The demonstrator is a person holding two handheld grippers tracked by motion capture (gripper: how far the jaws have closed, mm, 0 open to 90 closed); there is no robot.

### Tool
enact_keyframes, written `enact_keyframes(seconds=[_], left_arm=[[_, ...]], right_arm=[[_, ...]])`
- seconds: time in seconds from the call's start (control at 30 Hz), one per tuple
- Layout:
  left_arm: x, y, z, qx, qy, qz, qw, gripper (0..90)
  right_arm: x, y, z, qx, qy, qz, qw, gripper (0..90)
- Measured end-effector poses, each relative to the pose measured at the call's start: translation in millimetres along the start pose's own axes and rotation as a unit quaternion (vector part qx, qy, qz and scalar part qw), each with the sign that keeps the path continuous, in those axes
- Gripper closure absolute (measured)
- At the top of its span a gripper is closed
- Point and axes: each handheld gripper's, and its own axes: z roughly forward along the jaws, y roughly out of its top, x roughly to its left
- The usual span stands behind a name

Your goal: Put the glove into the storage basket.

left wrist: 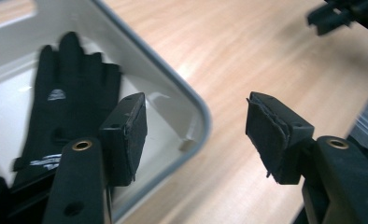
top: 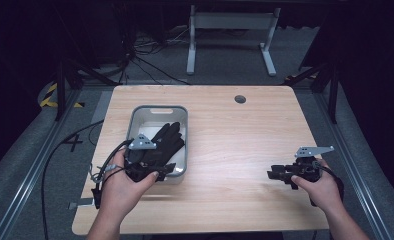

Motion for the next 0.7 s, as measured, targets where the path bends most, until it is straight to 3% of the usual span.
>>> enact_keyframes(seconds=[0.1,0.4,0.57,0.7], left_arm=[[-2.4,0.1,3.0,0.009,-0.029,0.016,0.9994,38.1],[-2.4,-1.5,5.9,0.034,-0.039,0.019,0.9985,37.6],[-2.8,-2.9,7.1,0.059,-0.04,0.016,0.9973,37.3],[-3.5,-1.8,6.7,0.052,-0.038,0.016,0.9978,37.1]], right_arm=[[0.5,-0.3,0.5,0.001,0.001,-0.001,1.0,61.9],[-0.2,-0.5,-1.1,-0.001,0.002,0.0,1.0,61.9],[-0.2,-1.0,-1.7,-0.002,0.001,0.0,1.0,61.7],[0.3,-1.7,-3.4,-0.003,0.0,0.001,1.0,61.7]])
